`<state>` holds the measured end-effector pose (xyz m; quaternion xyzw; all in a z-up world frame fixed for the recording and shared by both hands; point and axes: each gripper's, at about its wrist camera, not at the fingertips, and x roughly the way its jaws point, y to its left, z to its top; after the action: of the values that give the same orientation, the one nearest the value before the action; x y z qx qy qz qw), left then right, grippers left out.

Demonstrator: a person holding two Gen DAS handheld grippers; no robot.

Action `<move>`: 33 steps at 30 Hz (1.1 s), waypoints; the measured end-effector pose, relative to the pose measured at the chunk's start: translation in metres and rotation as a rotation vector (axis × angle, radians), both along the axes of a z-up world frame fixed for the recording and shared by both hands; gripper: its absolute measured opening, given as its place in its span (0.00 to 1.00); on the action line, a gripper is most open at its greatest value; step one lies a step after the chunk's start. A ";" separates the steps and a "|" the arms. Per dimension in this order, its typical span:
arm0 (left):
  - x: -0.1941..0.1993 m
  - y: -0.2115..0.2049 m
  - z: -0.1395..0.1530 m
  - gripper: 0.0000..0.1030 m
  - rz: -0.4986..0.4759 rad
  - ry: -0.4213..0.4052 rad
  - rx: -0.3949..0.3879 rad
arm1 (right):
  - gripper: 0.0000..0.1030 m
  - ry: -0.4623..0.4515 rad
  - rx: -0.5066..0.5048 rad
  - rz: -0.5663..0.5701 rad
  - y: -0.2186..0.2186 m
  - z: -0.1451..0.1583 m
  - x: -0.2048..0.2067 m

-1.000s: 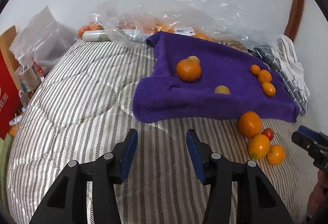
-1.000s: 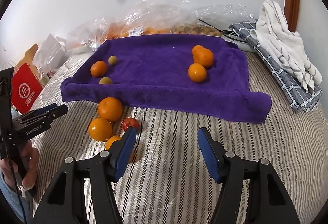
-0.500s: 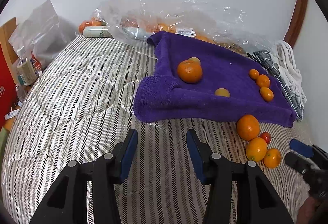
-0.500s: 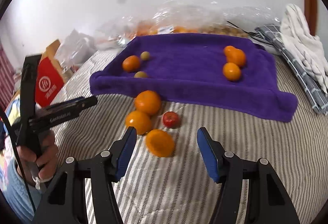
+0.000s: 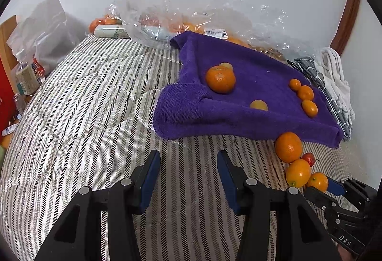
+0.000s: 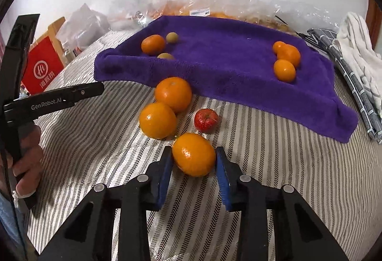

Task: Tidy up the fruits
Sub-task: 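Close right gripper on an orange in the cluster, then hold the orange in right gripper while left gripper grasps another orange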

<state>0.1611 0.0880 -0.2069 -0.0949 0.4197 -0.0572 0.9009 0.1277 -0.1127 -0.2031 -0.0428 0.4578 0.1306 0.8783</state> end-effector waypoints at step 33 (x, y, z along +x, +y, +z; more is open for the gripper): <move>-0.018 -0.069 0.016 0.54 -0.271 0.025 -0.139 | 0.34 -0.106 -0.020 -0.303 -0.116 0.014 -0.020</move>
<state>0.1432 0.0195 -0.1906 -0.1003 0.4351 -0.2063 0.8707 0.1074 -0.2291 -0.1893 0.0110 0.4134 -0.0106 0.9104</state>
